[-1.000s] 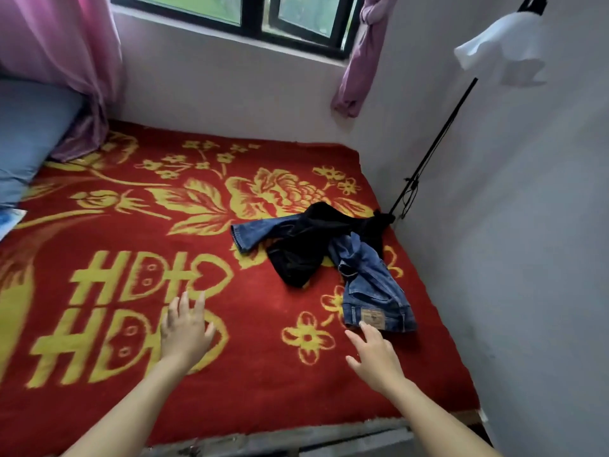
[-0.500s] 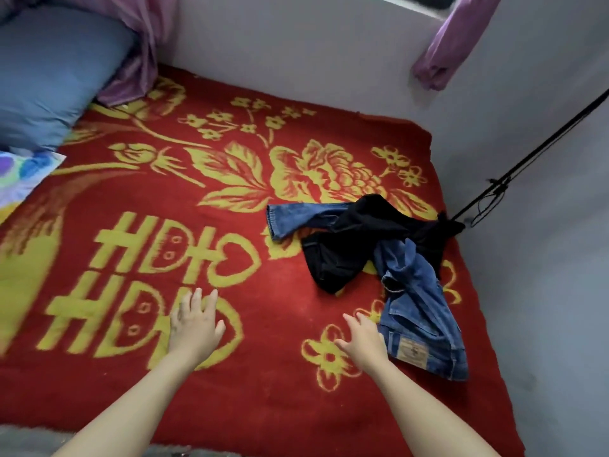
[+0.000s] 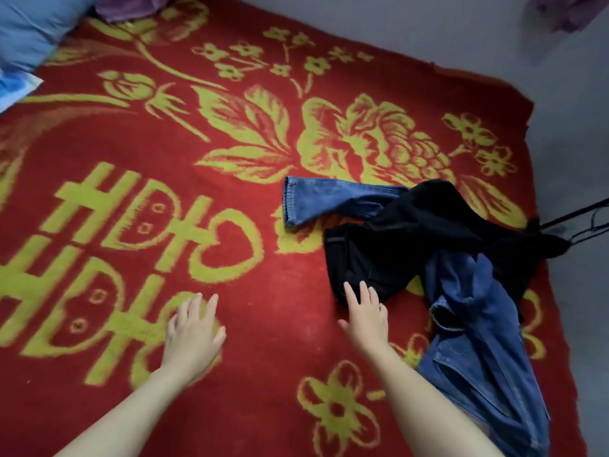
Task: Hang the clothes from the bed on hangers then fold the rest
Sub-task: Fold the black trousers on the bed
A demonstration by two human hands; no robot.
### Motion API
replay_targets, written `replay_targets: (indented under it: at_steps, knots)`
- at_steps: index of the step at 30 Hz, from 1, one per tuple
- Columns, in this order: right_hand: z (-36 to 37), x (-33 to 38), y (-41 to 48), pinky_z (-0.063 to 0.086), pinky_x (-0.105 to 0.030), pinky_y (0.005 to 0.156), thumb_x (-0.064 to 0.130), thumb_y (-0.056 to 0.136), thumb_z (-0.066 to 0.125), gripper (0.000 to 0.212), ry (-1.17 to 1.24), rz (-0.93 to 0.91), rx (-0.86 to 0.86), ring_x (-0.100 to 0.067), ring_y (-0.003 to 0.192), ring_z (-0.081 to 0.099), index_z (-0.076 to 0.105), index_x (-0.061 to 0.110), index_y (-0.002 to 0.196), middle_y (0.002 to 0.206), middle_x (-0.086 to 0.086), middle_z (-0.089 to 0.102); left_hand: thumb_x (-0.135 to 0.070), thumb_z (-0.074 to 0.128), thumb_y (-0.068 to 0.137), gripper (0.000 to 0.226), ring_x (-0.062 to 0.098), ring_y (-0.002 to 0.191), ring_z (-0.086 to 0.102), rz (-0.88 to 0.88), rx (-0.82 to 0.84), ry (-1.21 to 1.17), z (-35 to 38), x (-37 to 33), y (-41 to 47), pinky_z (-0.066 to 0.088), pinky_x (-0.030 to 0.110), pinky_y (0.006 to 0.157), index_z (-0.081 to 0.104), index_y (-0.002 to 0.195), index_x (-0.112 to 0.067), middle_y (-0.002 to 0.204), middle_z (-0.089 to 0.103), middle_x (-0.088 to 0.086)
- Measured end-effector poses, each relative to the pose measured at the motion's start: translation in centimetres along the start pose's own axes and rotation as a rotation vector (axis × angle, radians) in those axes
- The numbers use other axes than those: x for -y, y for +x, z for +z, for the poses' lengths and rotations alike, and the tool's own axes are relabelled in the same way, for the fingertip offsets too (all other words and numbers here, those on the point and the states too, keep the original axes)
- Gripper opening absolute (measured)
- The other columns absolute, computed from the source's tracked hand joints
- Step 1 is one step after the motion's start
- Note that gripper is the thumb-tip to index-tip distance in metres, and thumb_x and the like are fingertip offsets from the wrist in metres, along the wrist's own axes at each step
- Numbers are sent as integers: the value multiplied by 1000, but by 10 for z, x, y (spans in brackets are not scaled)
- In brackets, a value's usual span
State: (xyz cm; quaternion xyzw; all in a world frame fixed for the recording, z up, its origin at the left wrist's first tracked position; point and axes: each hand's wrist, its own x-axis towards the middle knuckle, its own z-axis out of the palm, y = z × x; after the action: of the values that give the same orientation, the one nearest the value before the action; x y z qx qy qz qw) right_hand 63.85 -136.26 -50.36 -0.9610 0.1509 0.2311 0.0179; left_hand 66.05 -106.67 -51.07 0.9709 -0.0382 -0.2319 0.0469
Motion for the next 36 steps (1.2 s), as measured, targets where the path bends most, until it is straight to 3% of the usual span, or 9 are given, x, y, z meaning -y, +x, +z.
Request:
replay_targets:
  at_steps: [6, 9, 11, 13, 20, 24, 27, 32, 36]
  knots:
    - [15, -18, 55, 14, -48, 114, 32, 88, 62, 92, -183, -58, 41, -26, 146, 2, -5, 28, 150, 158, -8, 2, -48, 35, 96, 67, 21, 145, 5, -12, -18, 8, 14, 15, 4, 16, 36, 115, 5, 151, -24, 157, 9, 2]
    - [28, -22, 65, 30, -39, 106, 19, 91, 56, 73, -181, -89, -11, -26, 140, 21, 13, 28, 149, 154, -10, 18, -48, 36, 96, 66, 20, 145, 4, -10, -43, 7, 12, 24, 4, 16, 35, 115, 6, 150, -26, 157, 9, 1]
    - [25, -23, 64, 42, -32, 89, 10, 89, 50, 54, -116, -61, -86, -25, 123, 41, 34, 25, 139, 138, -4, 40, -47, 38, 96, 66, 20, 144, 4, 1, -67, 0, 7, 27, 1, 17, 35, 114, 8, 150, -25, 157, 9, 1]
    - [15, -22, 56, 43, -33, 78, 5, 88, 45, 43, -23, -17, -119, -23, 108, 47, 45, 22, 127, 120, 0, 51, -45, 40, 95, 65, 21, 144, 6, 3, -95, -30, -1, 25, -4, 18, 36, 114, 12, 150, -23, 157, 12, 3]
    - [-39, -24, -56, 39, -31, 80, 6, 85, 54, 40, 416, 18, -204, -23, 107, 55, 57, 23, 121, 116, 4, 63, -47, 39, 96, 67, 22, 144, 8, 55, -87, -102, -44, -5, -58, 18, 36, 114, 8, 151, -24, 157, 10, 4]
    - [-105, -42, -117, 35, -25, 67, 6, 79, 65, 36, 639, 6, -237, -17, 94, 62, 64, 26, 108, 96, 7, 67, -58, 53, 85, 93, 21, 145, 0, 256, 50, -188, -80, -25, -84, 16, 42, 114, -8, 149, -33, 158, -7, 2]
    - [-179, -48, -157, 39, -25, 69, 5, 76, 70, 32, 684, -79, -253, -10, 82, 58, 66, 25, 100, 88, 10, 65, -68, 68, 64, 126, 22, 145, -5, 484, 104, -224, -127, -36, -98, 14, 44, 114, -29, 139, -38, 156, -19, 0]
    - [-289, -28, -235, 47, -20, 67, -5, 78, 68, 35, 852, -211, -264, -5, 66, 56, 64, 24, 97, 82, 4, 63, -57, 81, 56, 138, 19, 146, 0, 712, -45, -336, -205, -61, -121, 15, 43, 114, -36, 128, -39, 158, -12, 1]
    - [-337, 18, -307, 49, -13, 70, -7, 77, 68, 39, 891, -315, -236, 4, 72, 62, 67, 28, 94, 78, 15, 69, -35, 89, 54, 138, 19, 144, 14, 911, -52, -751, -262, -57, -149, 25, 42, 114, -25, 132, -43, 157, 7, -1]
